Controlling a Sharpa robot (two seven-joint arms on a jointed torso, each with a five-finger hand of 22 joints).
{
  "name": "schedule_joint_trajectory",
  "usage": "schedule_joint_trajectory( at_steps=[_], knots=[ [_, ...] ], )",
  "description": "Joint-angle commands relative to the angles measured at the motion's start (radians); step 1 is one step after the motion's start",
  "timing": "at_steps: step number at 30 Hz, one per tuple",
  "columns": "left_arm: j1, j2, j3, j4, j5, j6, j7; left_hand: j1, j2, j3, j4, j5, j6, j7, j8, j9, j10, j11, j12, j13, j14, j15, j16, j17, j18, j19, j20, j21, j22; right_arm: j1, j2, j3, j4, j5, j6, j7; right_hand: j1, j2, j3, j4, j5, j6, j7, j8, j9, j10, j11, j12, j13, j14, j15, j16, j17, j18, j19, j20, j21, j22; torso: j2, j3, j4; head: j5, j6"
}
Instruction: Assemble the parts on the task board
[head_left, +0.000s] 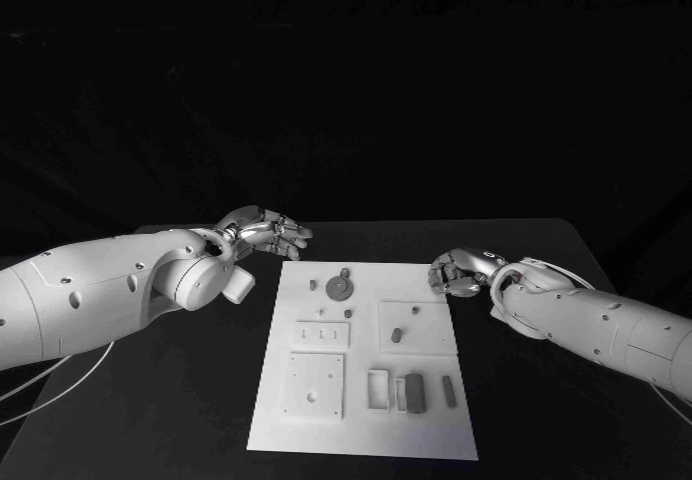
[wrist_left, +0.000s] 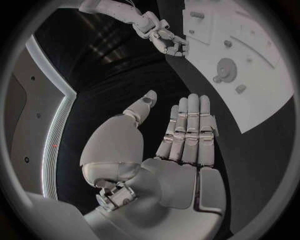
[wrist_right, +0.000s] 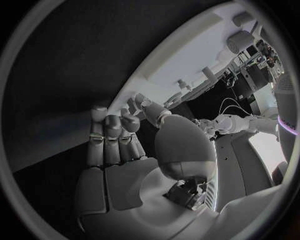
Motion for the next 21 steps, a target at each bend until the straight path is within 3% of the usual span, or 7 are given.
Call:
schedule_joint_trajectory(
  at_steps=[1, 6, 14, 21],
  knots=[
    [0.001, 0.001, 0.001, 0.002, -0.002, 0.007, 0.005, 0.008, -0.004, 0.001, -0.005, 0.0, -0.005, 0.004, -0.005, 0.002, -0.003, 0.004, -0.007, -0.001, -0.001, 0.005, -0.005, 0.002, 0.003, -0.004, 0.002, -0.005, 0.001, -0.003, -0.001, -0.002, -0.001, -0.015, 0.013, 0.002, 0.007, 0.019, 0.005, -0.008, 0.002, 0.018, -0.001, 0.007, 0.004, -0.004, -0.006, 0.007, 0.0, 0.0, -0.001, 0.005, -0.001, 0.02, -0.007, 0.001, 0.004, 0.015, 0.0, -0.0001, 0.0004, -0.001, 0.0],
    [0.001, 0.002, 0.001, 0.001, -0.002, 0.007, 0.005, 0.009, -0.004, 0.001, -0.005, 0.0, -0.005, 0.004, -0.005, 0.002, -0.003, 0.004, -0.007, -0.001, -0.001, 0.005, -0.005, 0.002, 0.003, -0.004, 0.002, -0.005, 0.001, -0.003, 0.001, -0.002, 0.0, -0.017, 0.012, 0.002, 0.012, 0.032, 0.007, -0.008, 0.002, 0.037, -0.005, 0.015, 0.007, -0.003, -0.009, 0.008, 0.0, -0.001, -0.004, 0.006, -0.001, 0.02, -0.008, 0.003, 0.006, 0.016, 0.0, -0.0003, 0.0009, -0.002, 0.0],
    [0.001, 0.001, 0.001, 0.001, -0.002, 0.006, 0.005, 0.009, -0.002, 0.001, -0.005, 0.0, -0.005, 0.004, -0.006, 0.002, -0.003, 0.005, -0.008, -0.002, 0.0, 0.005, -0.005, 0.002, 0.004, -0.003, 0.002, -0.006, 0.002, -0.003, 0.001, -0.002, -0.001, -0.019, 0.009, -0.001, 0.012, 0.033, 0.007, -0.008, 0.002, 0.047, -0.007, 0.02, 0.01, -0.003, -0.011, 0.008, 0.0, -0.001, -0.005, 0.007, -0.001, 0.02, -0.009, 0.003, 0.007, 0.016, 0.0, -0.0005, 0.0006, -0.002, 0.0],
    [0.001, 0.002, 0.001, 0.002, -0.002, 0.006, 0.003, 0.009, -0.002, 0.001, -0.005, 0.0, -0.005, 0.005, -0.006, 0.003, -0.004, 0.005, -0.008, -0.002, 0.0, 0.005, -0.005, 0.002, 0.004, -0.003, 0.002, -0.006, 0.002, -0.003, 0.0, -0.002, 0.001, -0.019, 0.006, -0.005, -0.002, 0.007, -0.004, -0.004, 0.002, 0.048, -0.008, 0.017, 0.01, -0.001, -0.013, 0.008, -0.001, 0.001, -0.007, 0.008, -0.002, 0.02, -0.007, 0.004, 0.008, 0.016, 0.001, 0.0, 0.0002, -0.002, 0.0]
  ],
)
